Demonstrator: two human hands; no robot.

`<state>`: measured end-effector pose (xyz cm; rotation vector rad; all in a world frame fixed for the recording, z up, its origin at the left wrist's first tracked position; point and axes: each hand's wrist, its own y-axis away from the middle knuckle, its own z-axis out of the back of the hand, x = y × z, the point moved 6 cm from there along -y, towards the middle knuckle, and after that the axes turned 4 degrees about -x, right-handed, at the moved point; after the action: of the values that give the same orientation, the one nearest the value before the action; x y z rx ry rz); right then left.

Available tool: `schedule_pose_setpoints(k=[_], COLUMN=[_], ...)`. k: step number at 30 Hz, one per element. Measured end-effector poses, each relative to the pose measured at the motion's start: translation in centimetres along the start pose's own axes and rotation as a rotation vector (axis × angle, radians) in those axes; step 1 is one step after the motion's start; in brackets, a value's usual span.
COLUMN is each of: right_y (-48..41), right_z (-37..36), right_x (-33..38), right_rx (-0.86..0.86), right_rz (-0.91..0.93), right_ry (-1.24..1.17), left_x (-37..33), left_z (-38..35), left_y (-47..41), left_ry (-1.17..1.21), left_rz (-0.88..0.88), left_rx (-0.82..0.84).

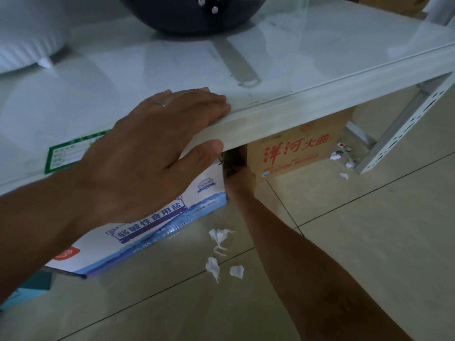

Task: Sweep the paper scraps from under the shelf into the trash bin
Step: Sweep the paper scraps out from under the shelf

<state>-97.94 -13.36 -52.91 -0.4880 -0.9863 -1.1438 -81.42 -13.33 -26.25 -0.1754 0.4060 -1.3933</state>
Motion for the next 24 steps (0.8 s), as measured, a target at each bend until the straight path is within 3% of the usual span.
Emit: schedule_pose_setpoints(k=[6, 13, 20, 24], right_y=[2.7, -0.1, 2.5, 1.0], right_z=[6.2, 1.6, 4.1, 3.6], right_x=[-1.8, -0.2, -3.2, -1.5], right_rx=[-0.164, 0.047, 0.077, 0.057], right_rz=[0.132, 0.097, 0.122, 0.207], right_ry=[-0.153, -0.183, -0.348, -0.306], left_x=[0.0, -0.2, -0.2, -0.2], left_z=[-0.2, -0.1, -0.2, -0.2], left_y=[-0.1, -0.1, 0.0, -0.1], left_ry=[0.010, 0.011, -0.001, -0.012], left_rz=[0.007, 0.033, 0.008, 0.017], left_rx=[-0.001, 0.011, -0.008, -0.011])
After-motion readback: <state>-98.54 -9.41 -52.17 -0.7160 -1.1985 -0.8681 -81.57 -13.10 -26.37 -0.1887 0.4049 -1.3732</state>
